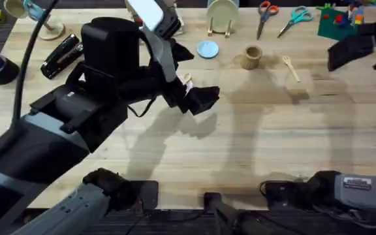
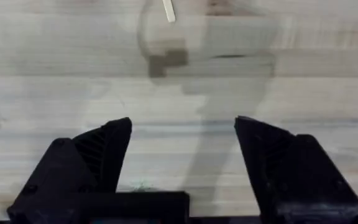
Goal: Pick up a utensil and set it on the pink plate, then put the other utensil in the container.
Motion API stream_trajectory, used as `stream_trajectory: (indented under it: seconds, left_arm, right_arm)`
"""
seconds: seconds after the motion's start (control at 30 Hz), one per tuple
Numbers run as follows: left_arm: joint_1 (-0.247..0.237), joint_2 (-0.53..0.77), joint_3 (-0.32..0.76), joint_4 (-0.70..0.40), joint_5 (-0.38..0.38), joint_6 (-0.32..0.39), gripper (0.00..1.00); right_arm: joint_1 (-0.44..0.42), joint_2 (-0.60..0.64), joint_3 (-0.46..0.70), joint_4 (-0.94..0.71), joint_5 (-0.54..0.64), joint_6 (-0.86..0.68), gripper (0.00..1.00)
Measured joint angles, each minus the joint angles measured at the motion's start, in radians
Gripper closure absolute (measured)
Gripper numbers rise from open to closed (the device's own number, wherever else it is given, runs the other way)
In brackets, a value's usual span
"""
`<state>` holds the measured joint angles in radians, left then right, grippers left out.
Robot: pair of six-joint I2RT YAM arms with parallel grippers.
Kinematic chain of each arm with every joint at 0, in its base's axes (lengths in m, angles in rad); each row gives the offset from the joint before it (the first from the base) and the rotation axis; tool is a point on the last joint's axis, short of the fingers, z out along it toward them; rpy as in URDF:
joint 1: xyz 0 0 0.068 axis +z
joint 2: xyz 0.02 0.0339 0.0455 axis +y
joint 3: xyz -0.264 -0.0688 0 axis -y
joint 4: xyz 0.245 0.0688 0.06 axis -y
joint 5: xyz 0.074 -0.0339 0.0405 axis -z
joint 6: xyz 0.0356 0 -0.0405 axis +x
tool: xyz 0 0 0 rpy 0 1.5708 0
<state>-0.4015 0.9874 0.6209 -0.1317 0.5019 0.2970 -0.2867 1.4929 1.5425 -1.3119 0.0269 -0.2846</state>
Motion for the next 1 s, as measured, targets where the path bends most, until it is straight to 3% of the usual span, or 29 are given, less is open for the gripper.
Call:
stream_trajectory:
  seconds: [0.57,1.0]
  left_arm:
    - [0.000,0.000,0.000,0.001,0.000,0.003,0.006]
    - [0.000,0.000,0.000,0.001,0.000,0.003,0.007]
  right_arm:
    - [0.000,0.340,0.000,0.248,0.000,-0.187,0.007]
    - [0.002,0.477,0.000,0.455,-0.068,-0.289,0.006]
